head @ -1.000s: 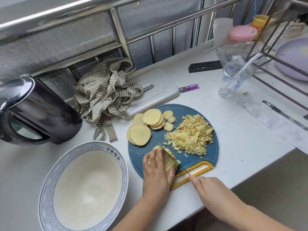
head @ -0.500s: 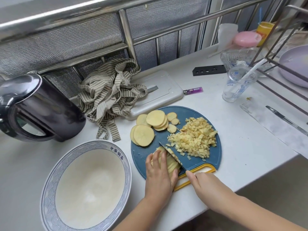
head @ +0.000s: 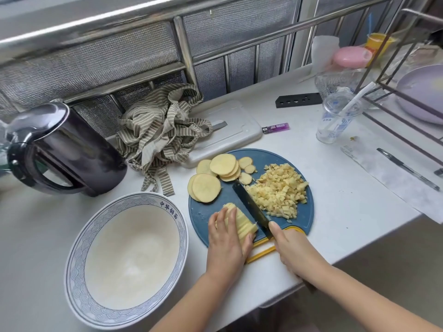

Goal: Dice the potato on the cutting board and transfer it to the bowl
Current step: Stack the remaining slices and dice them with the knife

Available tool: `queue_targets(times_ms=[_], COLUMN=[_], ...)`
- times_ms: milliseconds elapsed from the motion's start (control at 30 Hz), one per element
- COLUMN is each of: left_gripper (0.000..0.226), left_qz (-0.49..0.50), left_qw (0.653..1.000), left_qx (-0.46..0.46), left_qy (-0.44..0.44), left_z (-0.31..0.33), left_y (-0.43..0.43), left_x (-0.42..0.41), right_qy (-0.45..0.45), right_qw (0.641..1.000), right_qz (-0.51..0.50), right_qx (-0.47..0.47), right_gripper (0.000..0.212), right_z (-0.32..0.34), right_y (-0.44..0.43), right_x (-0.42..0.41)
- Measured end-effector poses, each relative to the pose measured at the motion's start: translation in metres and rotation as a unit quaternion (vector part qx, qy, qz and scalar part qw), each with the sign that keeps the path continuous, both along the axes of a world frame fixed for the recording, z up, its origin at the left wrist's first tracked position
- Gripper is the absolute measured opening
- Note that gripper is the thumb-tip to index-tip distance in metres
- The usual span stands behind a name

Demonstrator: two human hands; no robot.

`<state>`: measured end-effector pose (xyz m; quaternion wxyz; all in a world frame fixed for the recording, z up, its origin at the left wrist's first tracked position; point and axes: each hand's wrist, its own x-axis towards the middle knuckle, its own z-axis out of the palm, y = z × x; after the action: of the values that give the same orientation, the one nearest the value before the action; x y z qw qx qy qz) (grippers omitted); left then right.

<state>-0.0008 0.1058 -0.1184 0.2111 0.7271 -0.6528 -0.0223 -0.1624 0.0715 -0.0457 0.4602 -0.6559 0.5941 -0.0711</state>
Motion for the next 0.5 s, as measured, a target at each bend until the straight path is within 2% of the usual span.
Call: queue_targets(times_ms=[200, 500], left_gripper=[0.073, 0.068], left_qz=[0.021, 0.019], left_qw=[1.0, 0.999], left_qx=[-0.016, -0.021], left_qy=[0.003, 0.014], left_z=[0.003, -0.001], left_y=[0.002, 0.002], left_x=[-0.002, -0.001], right_qy=[-0.029, -0.005], right_qw=[0.999, 0.999], right_qz=[-0.012, 0.044], right_qx=[-0.028, -0.022], right_gripper=[0.056, 0.055], right_z=[0.008, 0.019], right_y=[0.011, 0.024], right_x=[-0.012, -0.009])
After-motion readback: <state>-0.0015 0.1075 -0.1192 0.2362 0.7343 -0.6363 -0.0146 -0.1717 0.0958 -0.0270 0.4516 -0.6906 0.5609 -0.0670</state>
